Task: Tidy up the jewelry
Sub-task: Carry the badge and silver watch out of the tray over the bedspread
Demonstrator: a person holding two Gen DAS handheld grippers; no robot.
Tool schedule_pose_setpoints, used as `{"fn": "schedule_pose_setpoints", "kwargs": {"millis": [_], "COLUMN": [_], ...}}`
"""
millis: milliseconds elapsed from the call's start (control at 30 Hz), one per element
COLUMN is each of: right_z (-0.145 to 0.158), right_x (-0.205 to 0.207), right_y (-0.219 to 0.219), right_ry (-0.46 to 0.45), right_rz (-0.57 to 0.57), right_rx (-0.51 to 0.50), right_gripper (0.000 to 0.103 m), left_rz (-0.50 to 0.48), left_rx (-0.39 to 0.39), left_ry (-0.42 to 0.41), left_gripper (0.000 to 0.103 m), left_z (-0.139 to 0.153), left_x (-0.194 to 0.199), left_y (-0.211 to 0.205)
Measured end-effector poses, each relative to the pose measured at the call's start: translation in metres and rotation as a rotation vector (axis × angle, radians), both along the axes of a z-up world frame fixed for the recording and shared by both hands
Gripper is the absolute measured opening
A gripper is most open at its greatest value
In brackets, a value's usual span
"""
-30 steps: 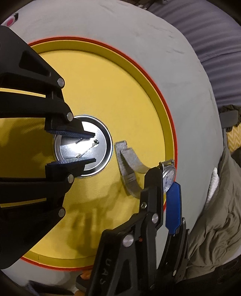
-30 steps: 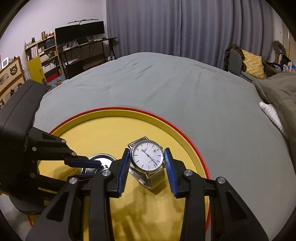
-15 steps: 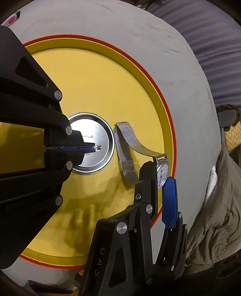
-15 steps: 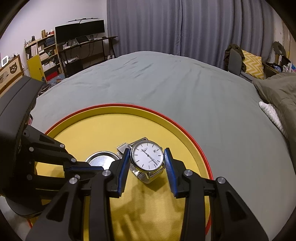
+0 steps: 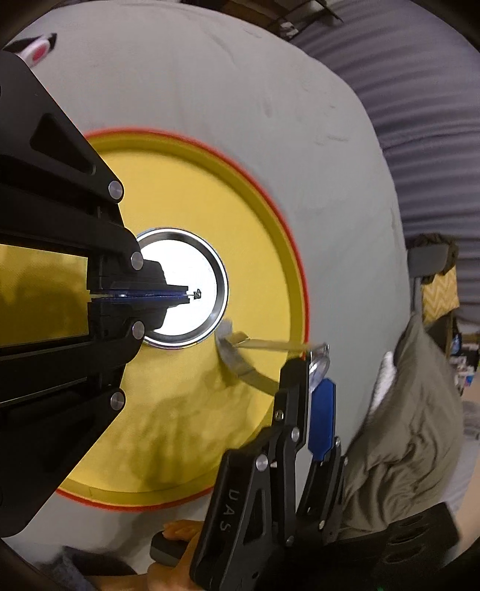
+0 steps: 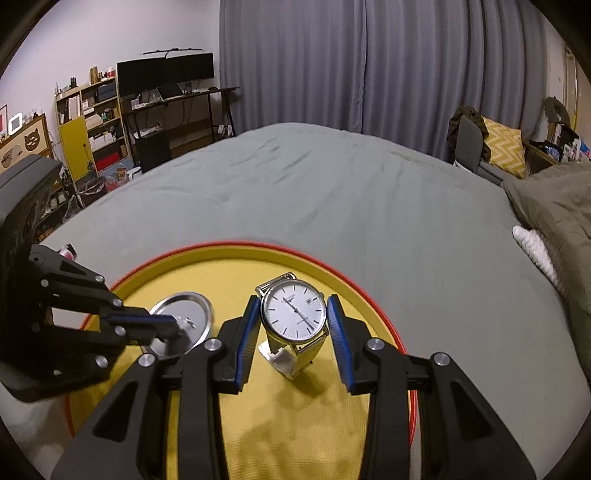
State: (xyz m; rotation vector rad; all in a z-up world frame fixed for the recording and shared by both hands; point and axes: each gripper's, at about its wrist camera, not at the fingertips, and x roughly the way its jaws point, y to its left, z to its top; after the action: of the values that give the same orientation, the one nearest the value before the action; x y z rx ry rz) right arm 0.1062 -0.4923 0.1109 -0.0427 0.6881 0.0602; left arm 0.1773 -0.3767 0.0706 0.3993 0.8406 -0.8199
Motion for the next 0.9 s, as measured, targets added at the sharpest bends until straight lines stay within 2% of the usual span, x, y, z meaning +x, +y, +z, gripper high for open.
{"fn": "schedule_pose_setpoints", "kwargs": {"millis": [167,200,233,300,400,600,733,900], "right_z": [0.028,0.035,0.044,0.058,0.071,0.070,0.065,0.053], "right_x": [-0.004,-0.005,-0.007,-0.008,-0.004,0.003,0.004,0.003], "right_y": [0.017,0.022,0.028,0.037,0.054,0.072,0.080,0.094], "right_ry": [-0.037,-0.045,-0.058,-0.077,-0.077,-0.027,0.017,0.086], "right_rz": [0.035,0.044,0.054,0.069,0.082,0.110,0.127,0.174], "right_rx": [-0.018,-0.020,-0.018,-0.020,-0.062,-0.068,-0.055,-0.037], "right_gripper": [0.034,0.018,0.011,0.003,0.002,0.002,0.002,0.003], "left_rz": [0.049,0.060,0.077,0.099,0.134,0.177,0.174,0.133], "left_rx": [-0.005,-0.007,-0.012,-0.017,-0.018,-0.023,-0.047,-0.054], "left_ry": [-0.039,-0.045,-0.051,-0.057,-0.075,-0.095,-0.094,-0.073], "left_gripper": [0.000,0.000,0.000,0.000,0.000,0.000,0.000,0.000], "left_z": [0.027,0.031,0.037,0.045,0.059,0.080,0.087,0.081], "left_x": [-0.002,-0.004,-0.005,-0.008,-0.015,-0.028,-0.033,-0.035], "left_y": [0.035,0.043,0.054,0.070,0.096,0.130,0.135,0.121]}}
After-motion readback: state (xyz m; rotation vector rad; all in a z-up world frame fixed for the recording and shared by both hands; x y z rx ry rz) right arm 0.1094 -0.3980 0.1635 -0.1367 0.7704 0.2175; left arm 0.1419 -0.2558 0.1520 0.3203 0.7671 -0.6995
